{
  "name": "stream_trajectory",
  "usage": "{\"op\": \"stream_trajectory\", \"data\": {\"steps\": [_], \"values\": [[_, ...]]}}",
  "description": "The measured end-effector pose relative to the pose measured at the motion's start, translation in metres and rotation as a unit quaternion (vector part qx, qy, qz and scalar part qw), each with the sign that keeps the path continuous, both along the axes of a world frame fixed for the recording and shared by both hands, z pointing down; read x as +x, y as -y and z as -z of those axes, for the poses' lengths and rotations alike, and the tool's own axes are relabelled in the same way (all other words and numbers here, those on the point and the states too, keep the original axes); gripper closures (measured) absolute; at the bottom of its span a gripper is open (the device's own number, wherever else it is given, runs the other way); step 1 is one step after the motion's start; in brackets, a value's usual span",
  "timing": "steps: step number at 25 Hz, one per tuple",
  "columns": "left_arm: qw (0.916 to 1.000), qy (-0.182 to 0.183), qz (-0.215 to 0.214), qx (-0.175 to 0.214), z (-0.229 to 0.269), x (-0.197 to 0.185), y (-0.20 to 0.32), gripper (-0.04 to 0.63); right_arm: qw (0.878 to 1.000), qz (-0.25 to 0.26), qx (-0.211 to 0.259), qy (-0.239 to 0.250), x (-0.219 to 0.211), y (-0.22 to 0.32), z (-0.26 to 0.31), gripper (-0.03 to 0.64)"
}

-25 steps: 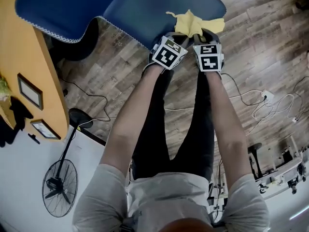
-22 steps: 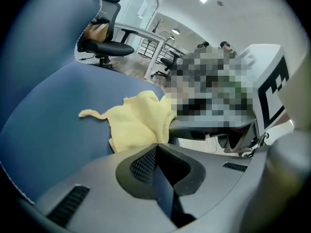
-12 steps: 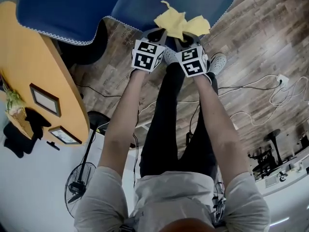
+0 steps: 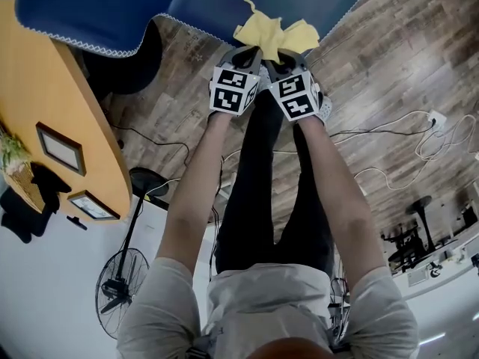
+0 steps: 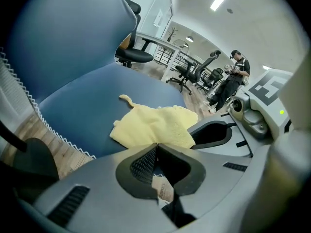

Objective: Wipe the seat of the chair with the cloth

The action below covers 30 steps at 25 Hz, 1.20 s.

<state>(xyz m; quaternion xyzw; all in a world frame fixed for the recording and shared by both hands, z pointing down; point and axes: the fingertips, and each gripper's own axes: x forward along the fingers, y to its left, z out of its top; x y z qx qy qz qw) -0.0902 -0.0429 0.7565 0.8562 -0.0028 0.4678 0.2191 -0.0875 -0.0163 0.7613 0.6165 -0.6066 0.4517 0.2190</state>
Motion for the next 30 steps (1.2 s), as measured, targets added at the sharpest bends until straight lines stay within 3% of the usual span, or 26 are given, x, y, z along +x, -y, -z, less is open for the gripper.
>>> {"op": "stream_trajectory", "data": {"steps": [6, 12, 16, 22, 30], "values": [[0.9998, 0.017, -0.009, 0.004, -0.005, -0.024, -0.019, 0.568, 1.000, 0.022, 0.008, 0.014, -0.027, -0.019, 0.000, 0.548], [0.9995, 0.030, 0.004, -0.005, 0.002, -0.043, -0.045, 0.568, 0.995, 0.101, -0.010, 0.001, -0.039, -0.052, -0.002, 0.548], [0.9993, 0.019, 0.030, 0.004, 0.027, -0.053, -0.058, 0.568, 0.989, 0.142, -0.018, -0.047, -0.029, -0.082, 0.012, 0.548], [0.9938, -0.032, 0.101, 0.034, 0.100, -0.045, -0.064, 0.568, 0.981, 0.154, 0.026, -0.112, 0.021, -0.108, 0.091, 0.546], [0.9758, -0.080, 0.198, 0.046, 0.225, -0.067, -0.104, 0.568, 0.985, 0.099, 0.092, -0.108, 0.028, -0.146, 0.225, 0.546]]}}
